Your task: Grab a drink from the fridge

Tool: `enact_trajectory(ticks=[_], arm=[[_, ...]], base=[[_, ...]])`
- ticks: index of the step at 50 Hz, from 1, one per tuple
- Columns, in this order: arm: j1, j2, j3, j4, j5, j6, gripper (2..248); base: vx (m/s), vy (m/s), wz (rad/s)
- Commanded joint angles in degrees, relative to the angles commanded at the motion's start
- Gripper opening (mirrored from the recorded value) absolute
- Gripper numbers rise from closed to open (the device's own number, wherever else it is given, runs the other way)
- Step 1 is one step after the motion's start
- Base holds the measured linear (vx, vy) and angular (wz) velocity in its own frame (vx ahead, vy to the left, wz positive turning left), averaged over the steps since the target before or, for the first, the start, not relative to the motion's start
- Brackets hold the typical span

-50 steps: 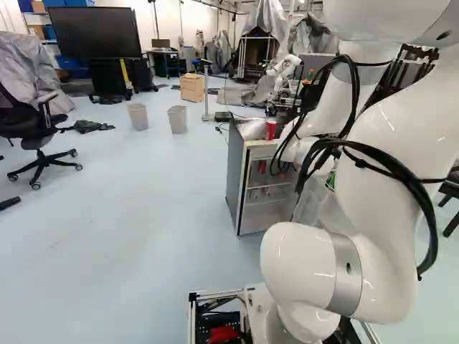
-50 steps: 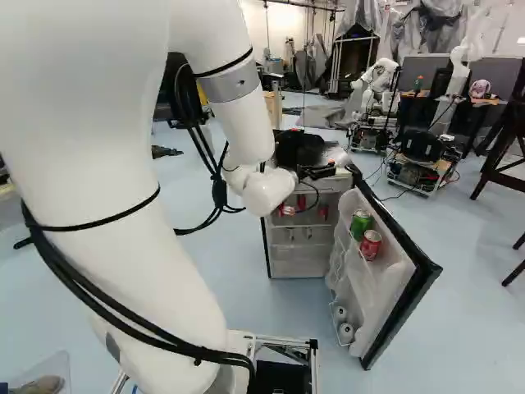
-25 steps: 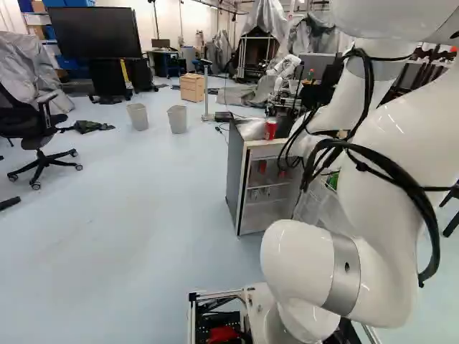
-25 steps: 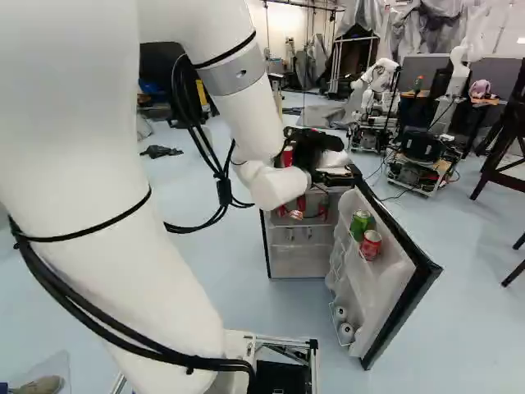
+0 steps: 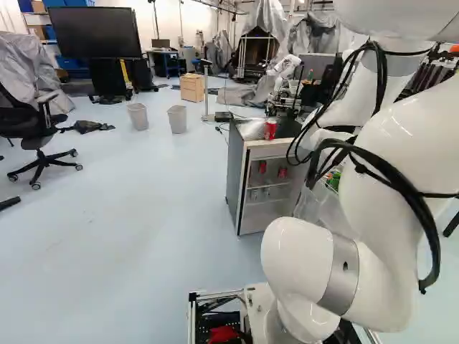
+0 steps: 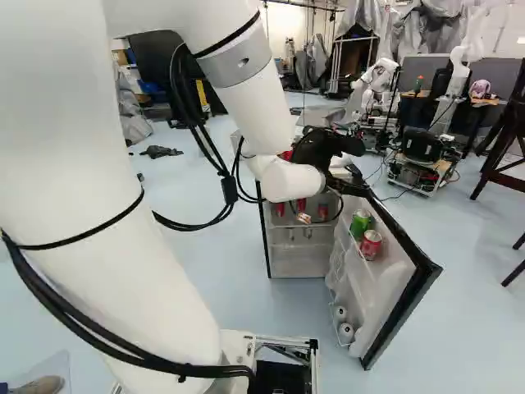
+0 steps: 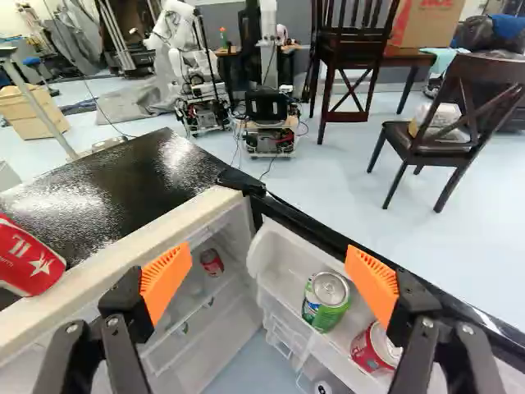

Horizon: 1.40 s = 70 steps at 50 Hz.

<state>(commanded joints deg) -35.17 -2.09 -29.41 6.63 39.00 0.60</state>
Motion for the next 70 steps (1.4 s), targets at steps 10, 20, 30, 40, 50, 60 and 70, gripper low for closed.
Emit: enact_trajectory(ticks=[10, 20, 30, 40, 50, 60, 70], arm=[[-1.9, 0.5, -1.0, 0.8, -4.1, 0.0, 247], [-3.8, 0.8, -2.0, 1.4, -6.9, 0.0, 247], [-5.6, 0.8, -3.5, 1.5, -7.3, 0.0, 247], [-7.1, 0.4, -5.4, 1.6, -8.4, 0.0, 247], [-8.4, -0.3, -7.4, 2.0, -10.6, 0.0, 247], [-9.8, -1.0, -9.6, 2.4, -13.2, 0.0, 247], [-11.0, -1.8, -11.8, 3.0, -16.3, 0.0, 247]], base=[[0.0, 0.0, 0.0], [0.0, 0.0, 0.0], [0.0, 0.0, 0.0], [0.0, 0.0, 0.0], [0.0, 0.0, 0.0], [0.0, 0.0, 0.0], [0.0, 0.0, 0.0]])
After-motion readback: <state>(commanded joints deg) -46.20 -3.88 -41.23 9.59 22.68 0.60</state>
